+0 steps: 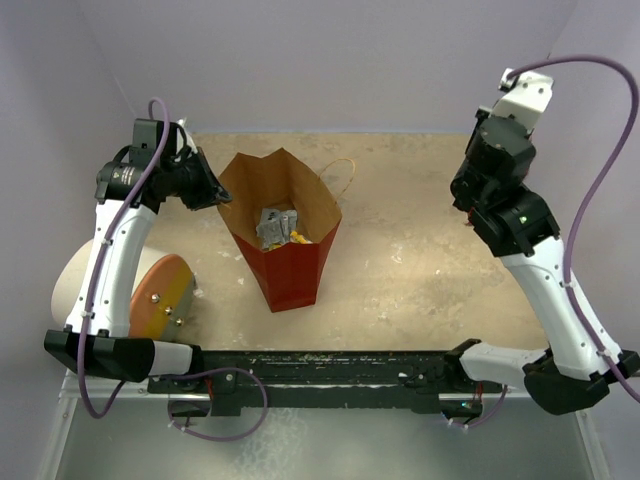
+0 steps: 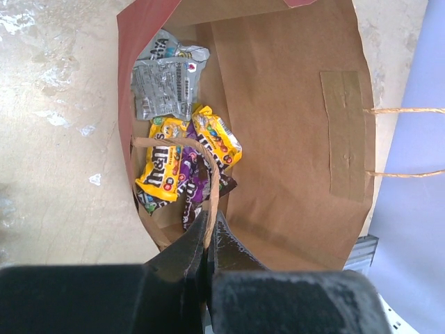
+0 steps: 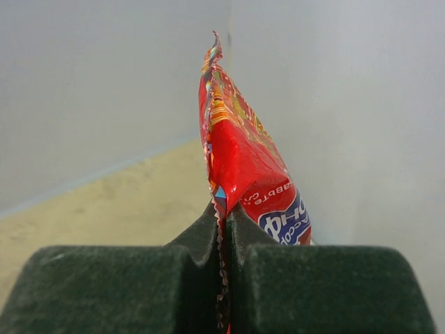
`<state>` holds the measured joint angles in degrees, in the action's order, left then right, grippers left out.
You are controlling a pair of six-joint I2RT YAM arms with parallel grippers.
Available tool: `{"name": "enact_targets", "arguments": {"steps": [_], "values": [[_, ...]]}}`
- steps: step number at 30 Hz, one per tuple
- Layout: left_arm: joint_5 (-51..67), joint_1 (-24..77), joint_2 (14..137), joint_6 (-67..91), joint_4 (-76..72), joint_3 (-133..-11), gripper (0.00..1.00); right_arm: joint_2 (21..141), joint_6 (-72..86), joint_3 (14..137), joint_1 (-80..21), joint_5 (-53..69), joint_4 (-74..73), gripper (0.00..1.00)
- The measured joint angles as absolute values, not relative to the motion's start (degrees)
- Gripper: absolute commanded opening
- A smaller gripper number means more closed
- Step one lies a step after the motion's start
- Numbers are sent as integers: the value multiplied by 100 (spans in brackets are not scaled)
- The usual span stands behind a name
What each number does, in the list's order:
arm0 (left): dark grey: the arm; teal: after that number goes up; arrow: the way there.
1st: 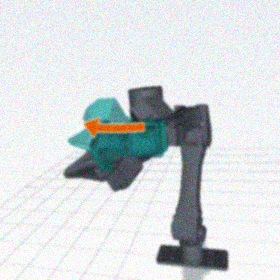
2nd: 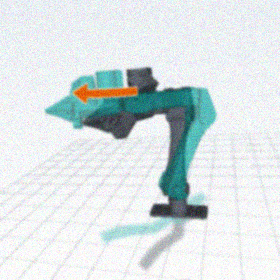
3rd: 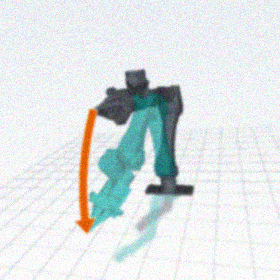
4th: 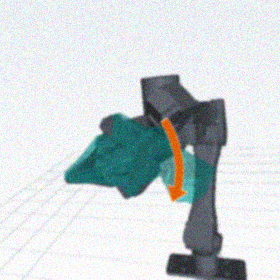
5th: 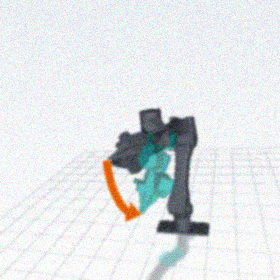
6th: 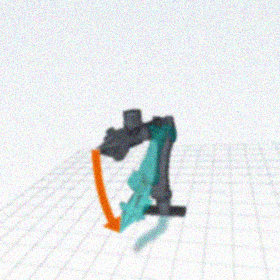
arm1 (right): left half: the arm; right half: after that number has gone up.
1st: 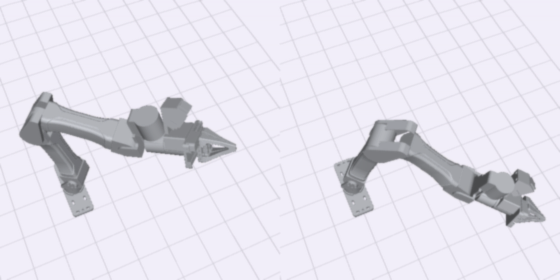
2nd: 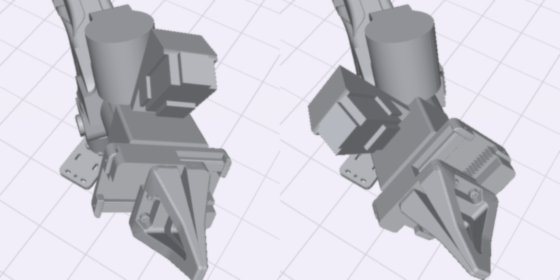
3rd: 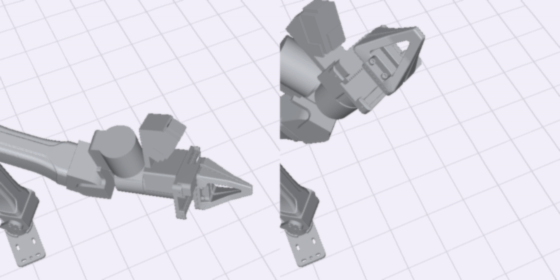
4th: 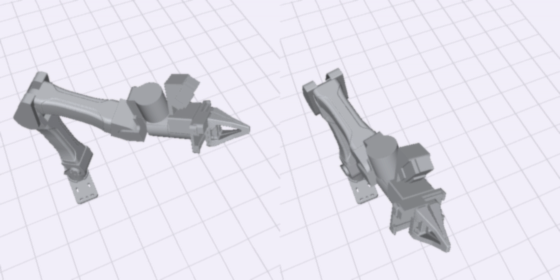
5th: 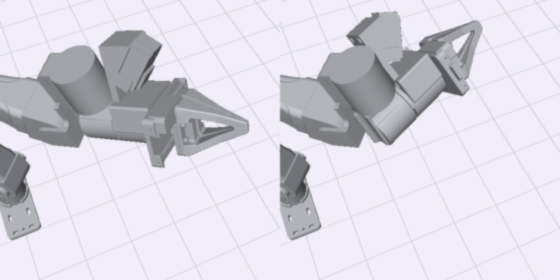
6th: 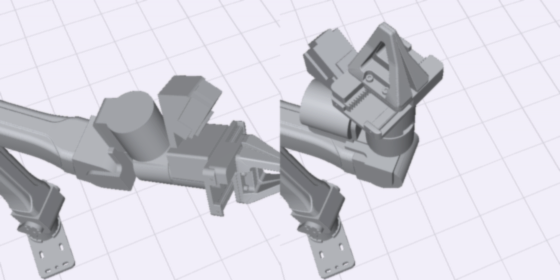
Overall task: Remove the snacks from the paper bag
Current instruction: Place the snack at the center of the board.
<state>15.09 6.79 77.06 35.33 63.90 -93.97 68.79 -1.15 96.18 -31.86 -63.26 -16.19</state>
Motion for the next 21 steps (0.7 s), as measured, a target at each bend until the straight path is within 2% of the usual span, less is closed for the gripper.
{"name": "enact_targets", "arguments": {"steps": [12, 21], "values": [[1577, 679, 7732, 3531, 6392, -9395, 0, 6814, 1835, 6584, -974, -4772, -2447, 0], [1614, 681, 7736, 3529, 6390, -9358, 0, 6862, 1647, 6136, 23, -4576, -2088, 0]]}}
